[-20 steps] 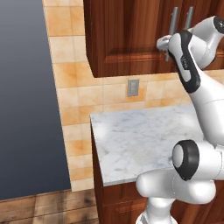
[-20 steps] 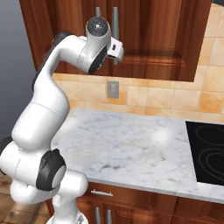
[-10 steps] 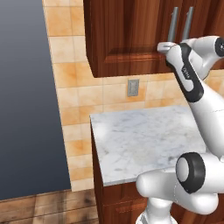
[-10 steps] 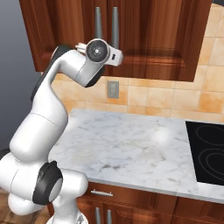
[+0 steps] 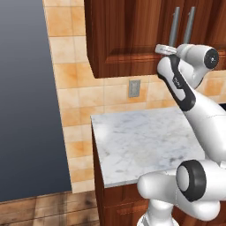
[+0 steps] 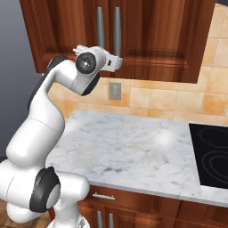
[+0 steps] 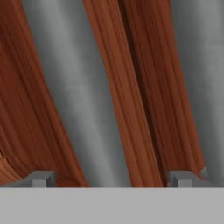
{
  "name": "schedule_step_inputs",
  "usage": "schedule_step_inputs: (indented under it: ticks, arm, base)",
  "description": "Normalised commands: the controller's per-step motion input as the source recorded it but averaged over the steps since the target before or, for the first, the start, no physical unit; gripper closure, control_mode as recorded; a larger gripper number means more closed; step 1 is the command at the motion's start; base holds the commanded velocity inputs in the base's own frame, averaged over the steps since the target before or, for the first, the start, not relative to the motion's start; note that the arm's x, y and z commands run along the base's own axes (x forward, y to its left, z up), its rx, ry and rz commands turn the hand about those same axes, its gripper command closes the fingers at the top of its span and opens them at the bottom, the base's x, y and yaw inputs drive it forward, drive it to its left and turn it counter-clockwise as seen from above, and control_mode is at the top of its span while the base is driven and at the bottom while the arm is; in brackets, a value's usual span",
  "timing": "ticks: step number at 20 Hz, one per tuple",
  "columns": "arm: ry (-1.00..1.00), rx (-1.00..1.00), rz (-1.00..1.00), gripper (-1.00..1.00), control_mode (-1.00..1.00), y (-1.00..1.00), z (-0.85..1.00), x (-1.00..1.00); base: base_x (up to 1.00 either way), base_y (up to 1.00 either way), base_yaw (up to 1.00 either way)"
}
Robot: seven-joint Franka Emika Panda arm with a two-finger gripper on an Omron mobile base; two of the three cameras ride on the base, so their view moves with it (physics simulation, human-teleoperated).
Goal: Open the cabinet. Pick the sponge and place it next to the sink. Then close the cabinet.
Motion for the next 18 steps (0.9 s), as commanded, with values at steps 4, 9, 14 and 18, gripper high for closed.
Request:
schedule_step_inputs:
  ticks: [4,9,14,18]
  arm:
    - [0.0,0.0,0.0,1.0,-1.0,0.0,0.0,0.0]
    - [0.0,0.0,0.0,1.0,-1.0,0.0,0.0,0.0]
    - [0.0,0.0,0.0,1.0,-1.0,0.0,0.0,0.0]
    - [0.0,0.0,0.0,1.0,-1.0,0.43,0.27,-0.27]
  base:
    - [0.0,0.0,0.0]
    - [0.0,0.0,0.0]
    - [0.0,0.0,0.0]
    - [0.0,0.0,0.0]
